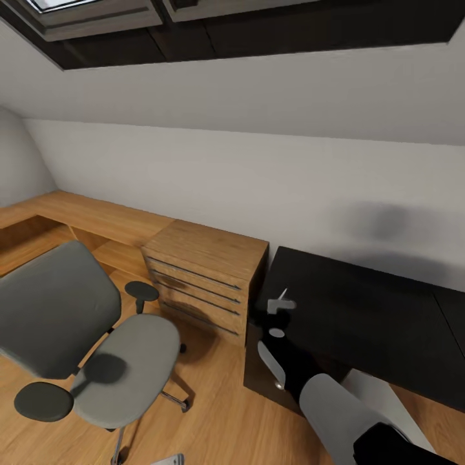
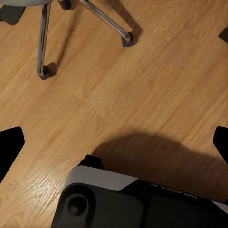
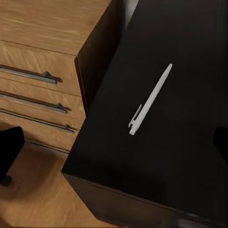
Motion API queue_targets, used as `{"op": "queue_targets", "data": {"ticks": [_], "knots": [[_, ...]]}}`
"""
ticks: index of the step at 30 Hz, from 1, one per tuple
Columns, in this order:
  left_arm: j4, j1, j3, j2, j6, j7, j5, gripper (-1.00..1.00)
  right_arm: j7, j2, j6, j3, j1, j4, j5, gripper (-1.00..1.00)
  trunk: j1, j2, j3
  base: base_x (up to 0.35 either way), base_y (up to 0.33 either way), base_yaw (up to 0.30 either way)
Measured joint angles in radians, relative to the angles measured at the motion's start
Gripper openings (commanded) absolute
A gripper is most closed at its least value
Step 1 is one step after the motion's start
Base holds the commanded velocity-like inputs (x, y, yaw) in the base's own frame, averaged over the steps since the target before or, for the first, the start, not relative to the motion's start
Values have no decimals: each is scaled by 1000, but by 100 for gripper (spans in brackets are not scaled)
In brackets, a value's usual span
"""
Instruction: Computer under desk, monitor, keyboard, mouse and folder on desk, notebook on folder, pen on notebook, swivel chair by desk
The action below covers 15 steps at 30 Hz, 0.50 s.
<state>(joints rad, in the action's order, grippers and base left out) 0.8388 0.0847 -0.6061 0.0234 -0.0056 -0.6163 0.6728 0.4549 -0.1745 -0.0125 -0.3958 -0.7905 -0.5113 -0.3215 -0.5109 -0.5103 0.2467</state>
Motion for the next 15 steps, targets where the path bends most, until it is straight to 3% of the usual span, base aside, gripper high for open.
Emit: {"op": "queue_targets", "data": {"ticks": [5,6,11,15], "knots": [[-1,0,0,0,0,0,0,100,2,0,-84,2,-2,74,3,100,0,0,0,0,0,0],[0,0,-1,0,0,0,0,100,2,0,-130,1,-2,103,1,100,0,0,0,0,0,0],[0,0,-1,0,0,0,0,100,2,0,-222,2,-2,118,1,100,0,0,0,0,0,0],[0,0,-2,0,0,0,0,100,3,0,-253,1,-2,121,0,100,0,0,0,0,0,0]]}}
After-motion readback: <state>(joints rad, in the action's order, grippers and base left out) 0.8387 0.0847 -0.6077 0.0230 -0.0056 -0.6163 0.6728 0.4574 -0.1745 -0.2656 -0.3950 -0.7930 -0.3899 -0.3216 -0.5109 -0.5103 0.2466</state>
